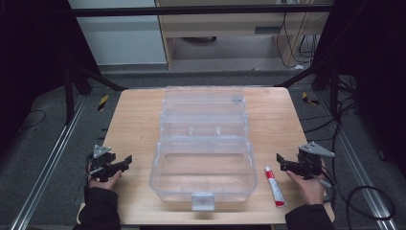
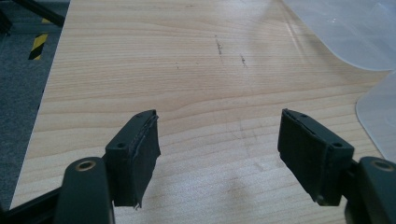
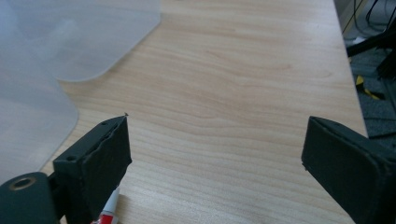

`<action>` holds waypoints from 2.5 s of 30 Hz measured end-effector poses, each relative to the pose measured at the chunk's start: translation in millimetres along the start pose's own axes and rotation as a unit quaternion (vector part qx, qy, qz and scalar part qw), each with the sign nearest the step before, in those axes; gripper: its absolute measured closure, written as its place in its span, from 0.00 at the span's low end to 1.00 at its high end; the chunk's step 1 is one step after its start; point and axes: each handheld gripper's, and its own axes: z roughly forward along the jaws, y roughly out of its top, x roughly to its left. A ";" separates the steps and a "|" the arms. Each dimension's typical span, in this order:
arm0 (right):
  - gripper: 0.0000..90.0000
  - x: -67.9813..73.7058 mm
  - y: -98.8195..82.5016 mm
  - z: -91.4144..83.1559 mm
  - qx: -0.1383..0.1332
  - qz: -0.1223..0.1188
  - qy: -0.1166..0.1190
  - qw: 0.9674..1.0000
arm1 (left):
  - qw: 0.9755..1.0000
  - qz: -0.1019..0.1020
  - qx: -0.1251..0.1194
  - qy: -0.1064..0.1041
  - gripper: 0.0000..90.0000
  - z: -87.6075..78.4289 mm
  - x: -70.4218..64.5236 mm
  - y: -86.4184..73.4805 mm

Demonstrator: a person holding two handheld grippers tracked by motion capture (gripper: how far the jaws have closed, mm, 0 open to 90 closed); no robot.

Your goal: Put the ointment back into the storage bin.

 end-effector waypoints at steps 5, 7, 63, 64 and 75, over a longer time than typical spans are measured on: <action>0.17 0.7 -2.7 -5.8 0.001 -0.009 0.005 1.000 | 1.000 0.001 0.001 0.003 0.33 -1.7 -0.8 -0.1; 0.21 3.3 -4.4 -7.8 0.010 -0.009 0.007 1.000 | 1.000 0.001 0.003 0.001 0.34 -2.3 -0.6 -0.5; 0.56 56.4 49.6 -24.8 0.246 -0.049 0.056 0.966 | 1.000 0.021 0.015 0.008 0.37 -2.2 -3.7 -0.1; 0.57 56.8 48.5 -23.0 0.254 -0.048 0.055 0.965 | 1.000 0.022 0.016 0.008 0.37 -1.9 -3.8 -0.2; 0.58 58.8 37.4 -14.3 0.299 -0.050 0.059 0.951 | 1.000 0.023 0.019 0.007 0.37 -1.5 -4.2 -0.2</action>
